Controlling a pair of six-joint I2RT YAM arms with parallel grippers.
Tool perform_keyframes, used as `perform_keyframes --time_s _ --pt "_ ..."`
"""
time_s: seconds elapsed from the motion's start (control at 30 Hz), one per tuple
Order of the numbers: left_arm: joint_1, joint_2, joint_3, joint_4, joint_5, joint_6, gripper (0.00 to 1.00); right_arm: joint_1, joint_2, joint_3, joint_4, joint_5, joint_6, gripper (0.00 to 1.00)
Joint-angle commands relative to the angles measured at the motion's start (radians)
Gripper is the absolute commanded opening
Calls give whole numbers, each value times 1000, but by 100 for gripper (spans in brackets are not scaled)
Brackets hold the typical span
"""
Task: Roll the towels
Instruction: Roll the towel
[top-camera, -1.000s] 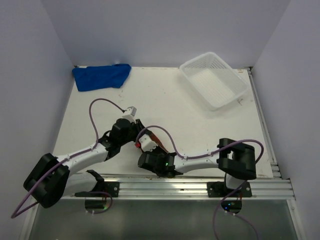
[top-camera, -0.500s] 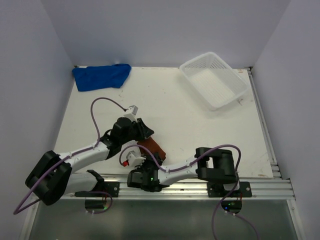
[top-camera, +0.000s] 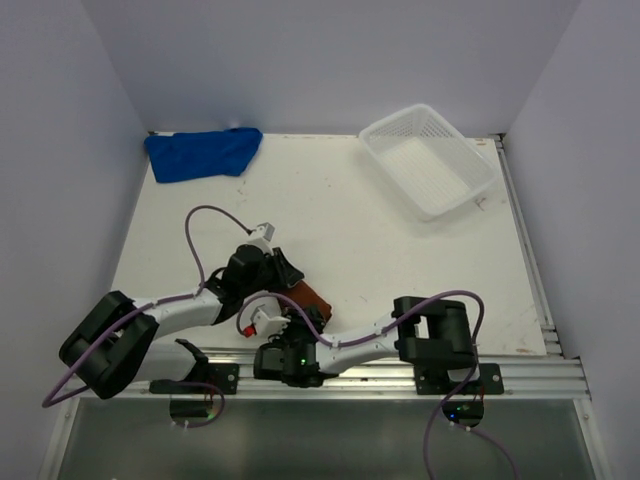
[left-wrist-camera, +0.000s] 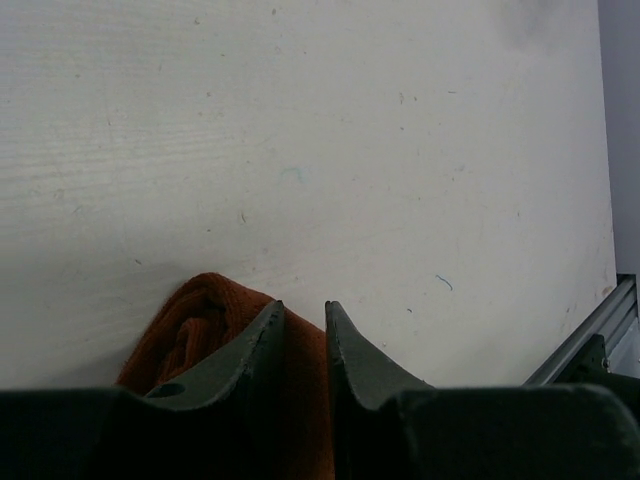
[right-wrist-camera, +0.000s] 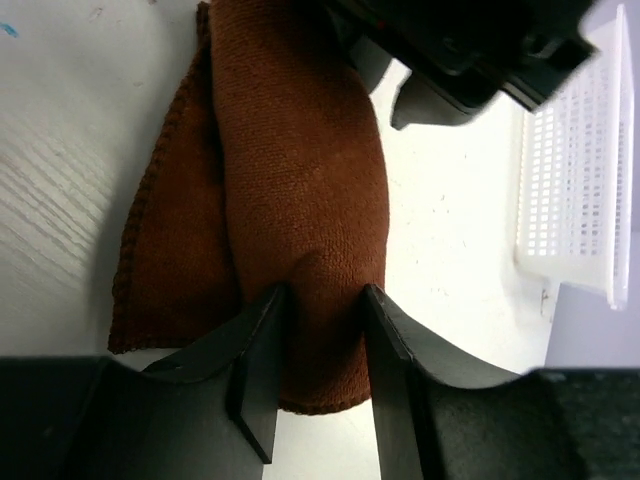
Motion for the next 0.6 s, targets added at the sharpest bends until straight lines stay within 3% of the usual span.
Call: perform_keyframes --time_s 0.0,0.2,0.33,0.57 --pt "3 7 -34 30 -41 14 27 6 -110 -24 15 -18 56 43" --pt "1 -31 -75 16 -55 17 27 3 -258 -108 64 -75 134 52" --pt "1 -71 -107 7 -64 14 27 -44 -409 -205 188 -220 154 60" --pt "1 -108 -144 13 -78 8 26 -257 -607 -338 319 -688 203 71"
